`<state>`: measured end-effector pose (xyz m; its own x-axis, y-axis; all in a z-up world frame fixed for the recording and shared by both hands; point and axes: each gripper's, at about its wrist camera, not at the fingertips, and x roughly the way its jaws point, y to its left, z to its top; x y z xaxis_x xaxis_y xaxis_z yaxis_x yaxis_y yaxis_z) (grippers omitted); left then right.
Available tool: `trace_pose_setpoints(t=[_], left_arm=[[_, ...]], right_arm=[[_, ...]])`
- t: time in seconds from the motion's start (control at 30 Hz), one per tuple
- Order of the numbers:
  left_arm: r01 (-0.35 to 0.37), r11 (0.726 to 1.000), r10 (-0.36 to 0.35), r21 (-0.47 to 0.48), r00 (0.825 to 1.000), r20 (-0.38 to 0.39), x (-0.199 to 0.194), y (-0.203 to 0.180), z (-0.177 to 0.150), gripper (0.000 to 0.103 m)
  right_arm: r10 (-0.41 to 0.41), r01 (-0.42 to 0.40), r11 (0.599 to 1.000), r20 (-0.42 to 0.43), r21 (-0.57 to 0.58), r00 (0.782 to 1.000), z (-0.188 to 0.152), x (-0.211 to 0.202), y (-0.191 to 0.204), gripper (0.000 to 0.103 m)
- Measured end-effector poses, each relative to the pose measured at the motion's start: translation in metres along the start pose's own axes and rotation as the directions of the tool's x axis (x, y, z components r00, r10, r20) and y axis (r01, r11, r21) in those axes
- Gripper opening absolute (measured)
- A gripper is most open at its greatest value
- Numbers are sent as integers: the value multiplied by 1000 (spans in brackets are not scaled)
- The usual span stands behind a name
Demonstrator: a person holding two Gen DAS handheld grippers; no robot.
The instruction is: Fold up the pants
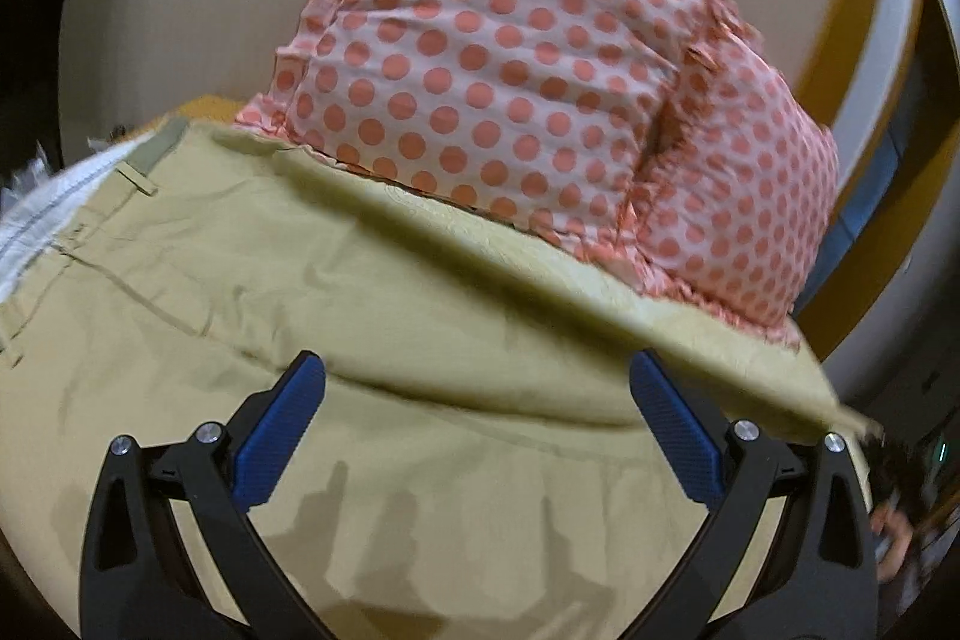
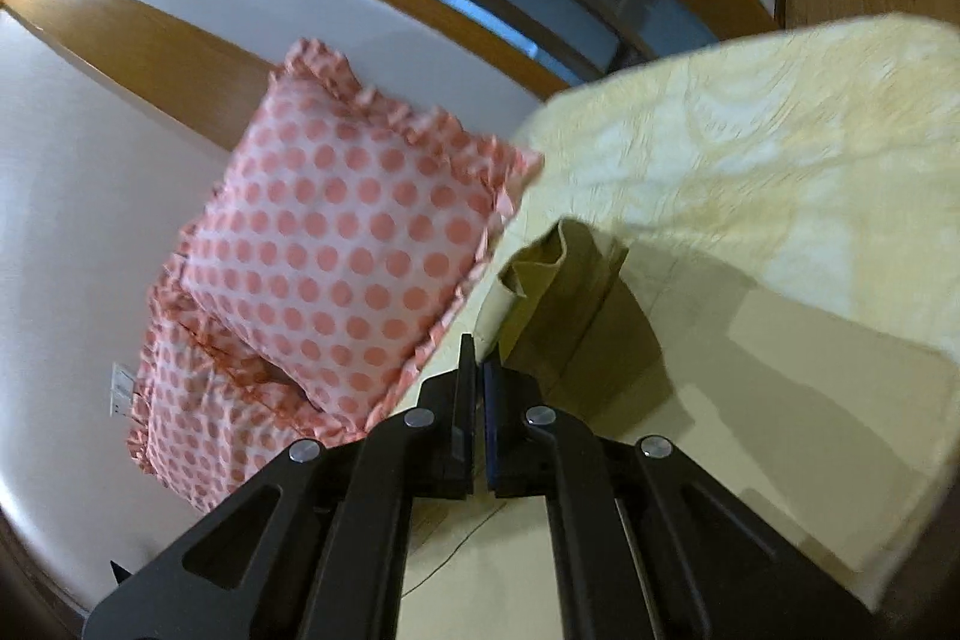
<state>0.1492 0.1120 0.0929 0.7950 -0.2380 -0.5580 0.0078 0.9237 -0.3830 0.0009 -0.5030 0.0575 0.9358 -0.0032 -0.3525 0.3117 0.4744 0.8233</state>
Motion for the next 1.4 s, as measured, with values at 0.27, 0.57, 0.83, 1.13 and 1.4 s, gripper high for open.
trace_pose_setpoints(t=[0.27,0.57,0.83,1.13,1.4], left_arm=[[-104,984,78,-146,981,-179,94,34,46,82],[-99,944,36,-316,979,-200,134,78,68,6],[-20,984,10,-177,998,-58,-23,56,2,6],[-89,963,52,-256,988,-146,-78,68,-115,6],[-105,964,78,-243,990,-119,-90,69,-122,12]], right_arm=[[11,-11,1000,9,-12,1000,4,-8,-1,2],[21,-22,1000,-11,-16,1000,6,-9,-3,2],[-3,4,999,23,-42,1000,16,-43,-13,2],[-130,130,990,-12,45,991,6,-58,-65,2],[-151,152,986,-13,62,988,2,-71,-78,2]])
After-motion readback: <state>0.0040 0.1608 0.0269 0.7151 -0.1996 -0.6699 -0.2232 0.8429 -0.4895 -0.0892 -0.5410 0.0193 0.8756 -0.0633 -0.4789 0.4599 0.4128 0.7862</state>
